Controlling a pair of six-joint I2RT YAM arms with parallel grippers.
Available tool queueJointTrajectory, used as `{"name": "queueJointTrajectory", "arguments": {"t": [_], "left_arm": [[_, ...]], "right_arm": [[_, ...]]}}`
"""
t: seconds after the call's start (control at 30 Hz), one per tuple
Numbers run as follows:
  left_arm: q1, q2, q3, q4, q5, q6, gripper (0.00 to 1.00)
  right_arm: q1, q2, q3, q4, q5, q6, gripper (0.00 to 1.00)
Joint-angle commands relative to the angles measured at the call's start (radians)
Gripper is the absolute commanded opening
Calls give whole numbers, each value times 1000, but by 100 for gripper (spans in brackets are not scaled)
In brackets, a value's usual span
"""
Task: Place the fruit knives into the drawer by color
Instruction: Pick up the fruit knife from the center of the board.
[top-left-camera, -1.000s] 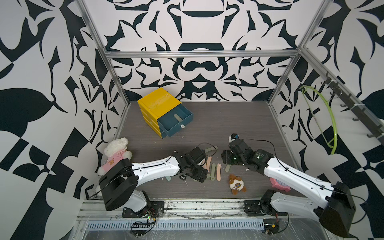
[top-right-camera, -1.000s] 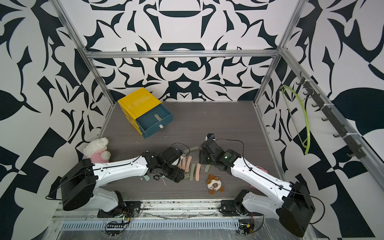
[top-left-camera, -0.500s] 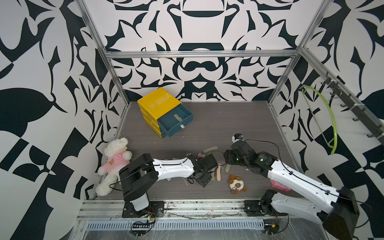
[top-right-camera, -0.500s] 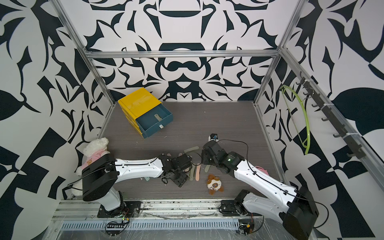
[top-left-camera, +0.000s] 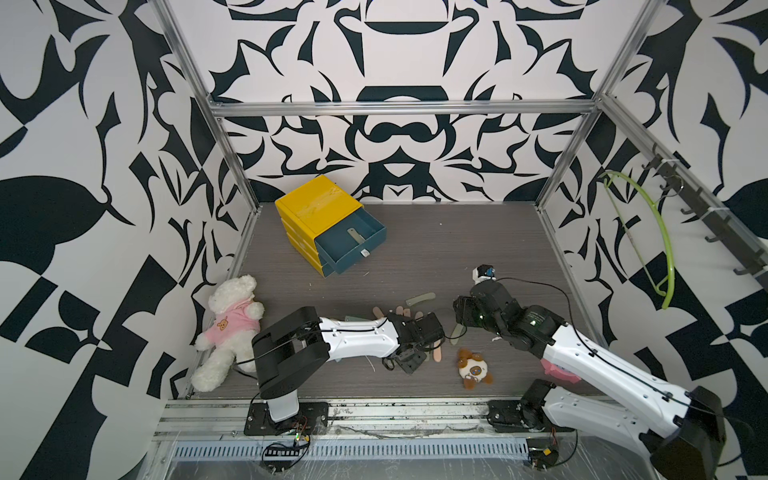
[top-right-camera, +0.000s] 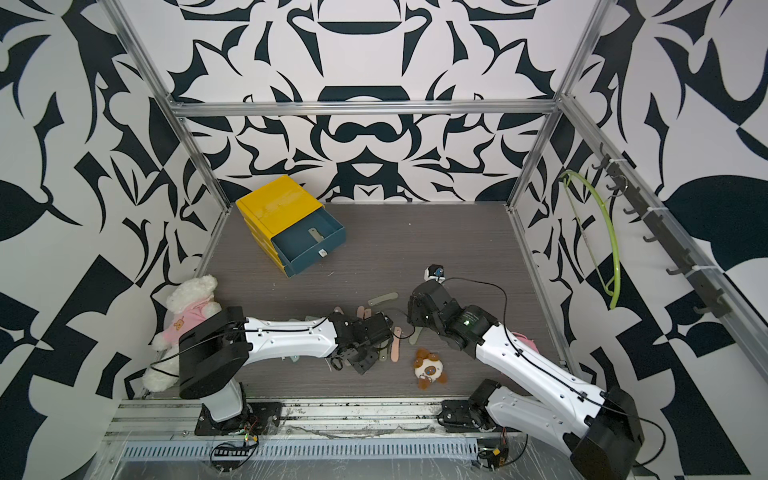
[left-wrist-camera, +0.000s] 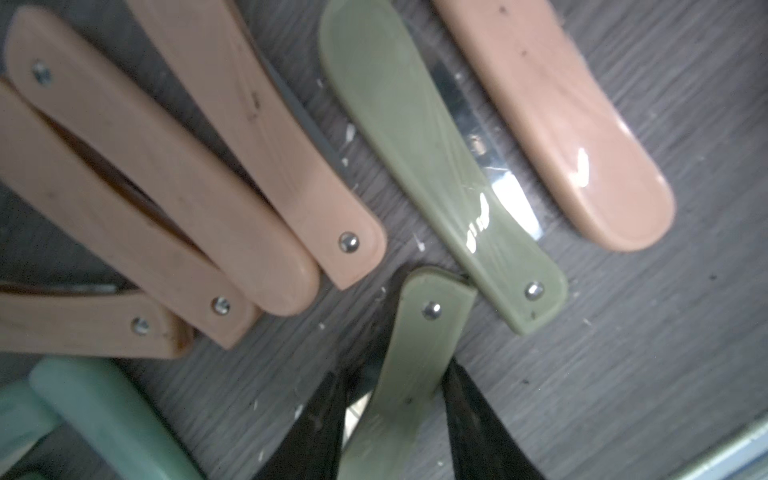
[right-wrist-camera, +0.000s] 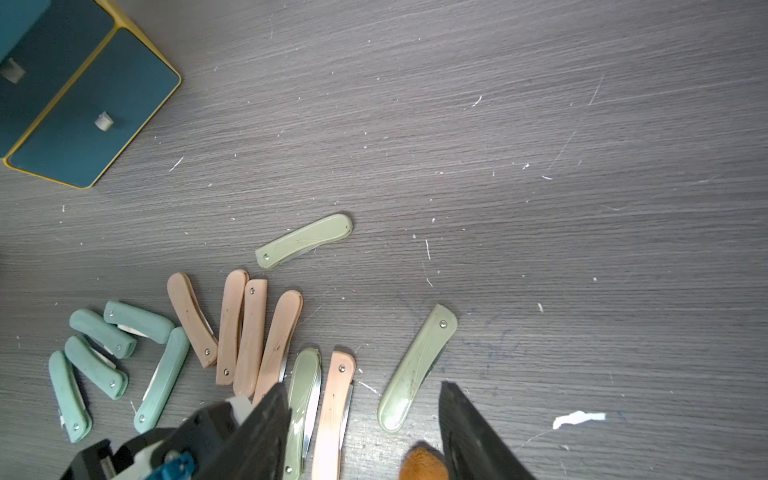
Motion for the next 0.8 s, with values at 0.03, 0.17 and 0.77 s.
{"name": "queueJointTrajectory", "arguments": {"t": [0.03, 0.17, 0.77], "left_arm": [[-1, 43, -15, -44, -18, 4, 35], [-1, 43, -10, -38, -28, -2, 29], [49, -223, 64, -90, -188, 1, 23]], "right_arm": [[-8, -10, 33, -8, 26, -11, 60], [-13, -9, 36, -7, 27, -12, 60], [-25, -19, 44, 5, 27, -3, 59]]}}
